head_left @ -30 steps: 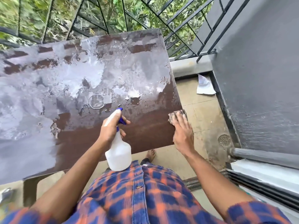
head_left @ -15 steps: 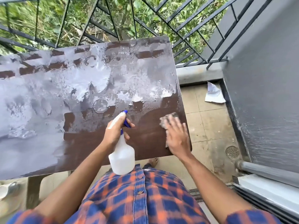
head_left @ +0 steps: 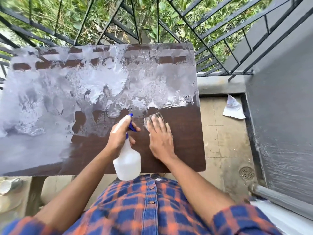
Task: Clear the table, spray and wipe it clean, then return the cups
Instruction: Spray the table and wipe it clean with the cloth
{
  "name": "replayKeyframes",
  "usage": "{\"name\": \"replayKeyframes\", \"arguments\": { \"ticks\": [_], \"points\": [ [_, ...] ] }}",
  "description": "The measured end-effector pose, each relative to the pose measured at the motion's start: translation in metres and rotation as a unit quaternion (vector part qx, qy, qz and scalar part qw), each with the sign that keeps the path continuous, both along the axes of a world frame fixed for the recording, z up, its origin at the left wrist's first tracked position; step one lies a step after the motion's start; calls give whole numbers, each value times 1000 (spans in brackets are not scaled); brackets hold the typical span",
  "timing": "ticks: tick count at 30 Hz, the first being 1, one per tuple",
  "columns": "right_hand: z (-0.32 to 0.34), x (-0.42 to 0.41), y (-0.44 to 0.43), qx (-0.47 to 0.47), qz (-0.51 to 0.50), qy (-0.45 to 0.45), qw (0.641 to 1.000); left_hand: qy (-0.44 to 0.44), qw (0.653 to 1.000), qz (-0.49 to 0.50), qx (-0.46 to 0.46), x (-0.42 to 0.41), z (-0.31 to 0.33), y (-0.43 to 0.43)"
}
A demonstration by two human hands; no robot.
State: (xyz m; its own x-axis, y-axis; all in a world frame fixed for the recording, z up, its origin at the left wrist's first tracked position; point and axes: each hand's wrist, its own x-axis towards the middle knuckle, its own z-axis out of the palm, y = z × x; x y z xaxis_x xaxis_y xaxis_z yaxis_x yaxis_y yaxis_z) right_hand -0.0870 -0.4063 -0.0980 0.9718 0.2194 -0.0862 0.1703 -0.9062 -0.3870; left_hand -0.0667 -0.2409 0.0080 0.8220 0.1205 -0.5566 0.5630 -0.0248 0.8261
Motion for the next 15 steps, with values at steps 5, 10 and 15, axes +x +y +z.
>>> {"name": "replayKeyframes", "arguments": {
  "ticks": [5, 10, 15],
  "points": [
    [-4, -11, -88, -14, -77, 4, 997, 2, 1000, 16, -16, 2, 7, 2],
    [-7, 66, -122, -32, -228, 12, 973, 6, 999, 42, -26, 5, 13, 3],
    [3, 125, -50, -35, -188, 44, 981, 12, 999, 44, -22, 5, 13, 6]
  ]
}}
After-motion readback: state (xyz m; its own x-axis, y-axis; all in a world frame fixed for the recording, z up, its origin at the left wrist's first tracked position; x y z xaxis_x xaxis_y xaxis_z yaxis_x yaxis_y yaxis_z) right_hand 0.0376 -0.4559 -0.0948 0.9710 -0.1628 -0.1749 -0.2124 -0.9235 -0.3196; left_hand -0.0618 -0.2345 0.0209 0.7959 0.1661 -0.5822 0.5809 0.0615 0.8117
